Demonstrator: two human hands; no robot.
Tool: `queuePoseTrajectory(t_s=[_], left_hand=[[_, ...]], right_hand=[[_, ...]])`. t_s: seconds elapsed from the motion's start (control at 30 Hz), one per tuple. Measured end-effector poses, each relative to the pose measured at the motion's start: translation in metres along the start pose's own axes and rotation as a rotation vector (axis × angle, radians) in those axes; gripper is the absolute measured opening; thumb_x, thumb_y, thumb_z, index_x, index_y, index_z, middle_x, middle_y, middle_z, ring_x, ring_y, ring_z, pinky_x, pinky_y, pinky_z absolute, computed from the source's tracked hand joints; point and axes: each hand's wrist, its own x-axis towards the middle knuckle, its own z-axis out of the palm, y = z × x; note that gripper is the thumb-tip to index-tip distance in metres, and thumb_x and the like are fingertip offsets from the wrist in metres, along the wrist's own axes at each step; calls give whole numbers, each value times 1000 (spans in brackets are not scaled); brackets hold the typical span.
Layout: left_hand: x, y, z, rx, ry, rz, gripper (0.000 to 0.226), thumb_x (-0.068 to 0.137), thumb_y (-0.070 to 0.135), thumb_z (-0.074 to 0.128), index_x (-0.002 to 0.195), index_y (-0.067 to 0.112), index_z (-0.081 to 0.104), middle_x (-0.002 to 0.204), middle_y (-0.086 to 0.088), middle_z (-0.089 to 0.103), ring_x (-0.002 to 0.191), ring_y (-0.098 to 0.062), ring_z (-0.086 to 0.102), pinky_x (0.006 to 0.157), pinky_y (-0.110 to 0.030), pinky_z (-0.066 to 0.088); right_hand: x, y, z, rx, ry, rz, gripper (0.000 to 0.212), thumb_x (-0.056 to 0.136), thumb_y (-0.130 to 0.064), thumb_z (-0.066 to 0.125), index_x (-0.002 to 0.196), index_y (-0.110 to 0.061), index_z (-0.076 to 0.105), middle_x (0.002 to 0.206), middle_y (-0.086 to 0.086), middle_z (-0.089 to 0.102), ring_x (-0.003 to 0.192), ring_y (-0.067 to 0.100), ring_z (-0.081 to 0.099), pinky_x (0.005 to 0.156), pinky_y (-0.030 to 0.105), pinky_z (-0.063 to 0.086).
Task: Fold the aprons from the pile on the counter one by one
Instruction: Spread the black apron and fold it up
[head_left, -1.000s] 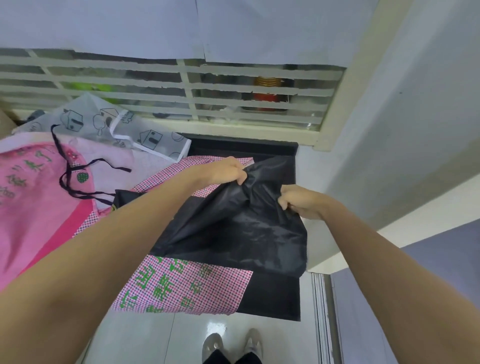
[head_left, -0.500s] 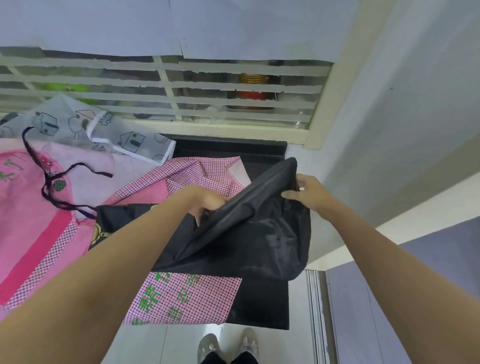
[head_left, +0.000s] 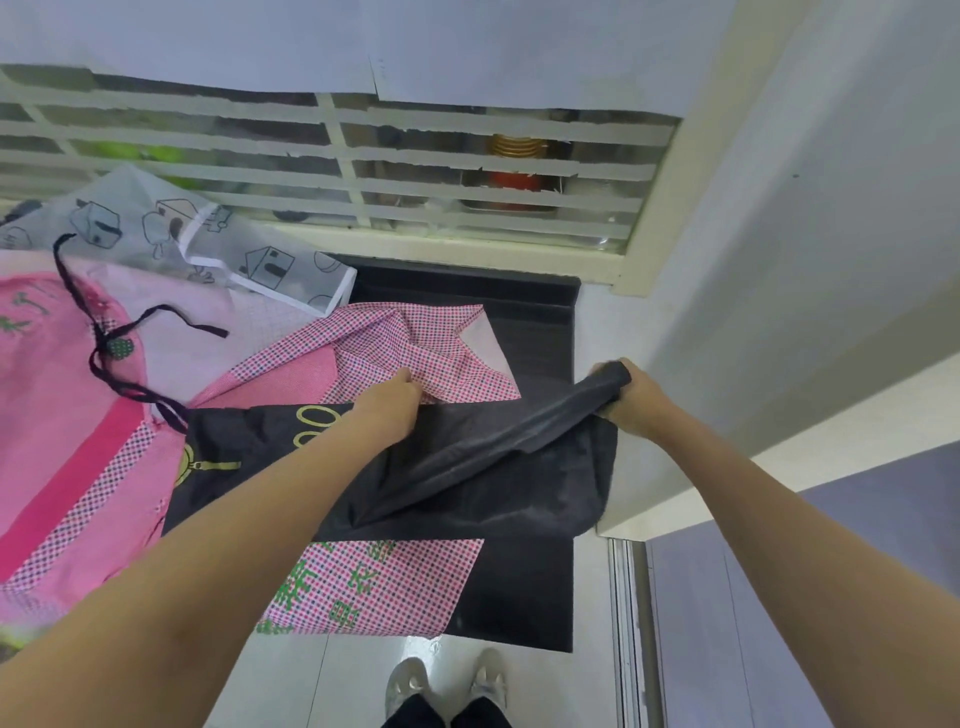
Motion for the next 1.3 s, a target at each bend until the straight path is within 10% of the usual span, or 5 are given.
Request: queuePoseTrajectory(t_s=[0.13,0.4,0.77,1.0,1.3], left_hand=[[2,-20,-15,-143,-121,-66,26,97,3,41,121,-3,49,109,-21,62,88,-32,66,54,-28,51],[5,-42,-45,227,270,-218,43,95,10,46,135,9,32,133,-18,39,118,-37,48,90,-44,45],[-19,-33,30,56,87,-129,64,98,51,18,150,25,-7,157,-9,-17,142,-39,-17,111,-60,4],[-32,-49,58,174,152,-81,64,97,54,12,149,26,-14,156,-8,-22,141,-37,-22,112,-59,-2],[-70,-89,82,113,197,-66,96,54,68,-46,140,33,-20,156,-5,-18,143,-36,-15,109,-62,-7]], right_hand=[[-6,-3,1,201,-71,81,38,80,20,36,60,-5,56,72,10,55,65,15,55,52,14,46],[-6,-33,44,36,-383,202,46,88,14,25,76,-9,63,89,6,58,77,18,63,69,24,53],[1,-51,44,64,-306,369,22,90,2,52,108,-9,59,112,13,51,94,26,53,85,33,47],[-3,-61,66,-696,252,28,24,89,-7,53,112,-4,56,131,16,39,118,32,39,96,39,38],[-28,-52,169,-925,-274,-341,76,74,-72,-22,138,-34,-33,146,4,-39,137,32,-32,109,56,-15]])
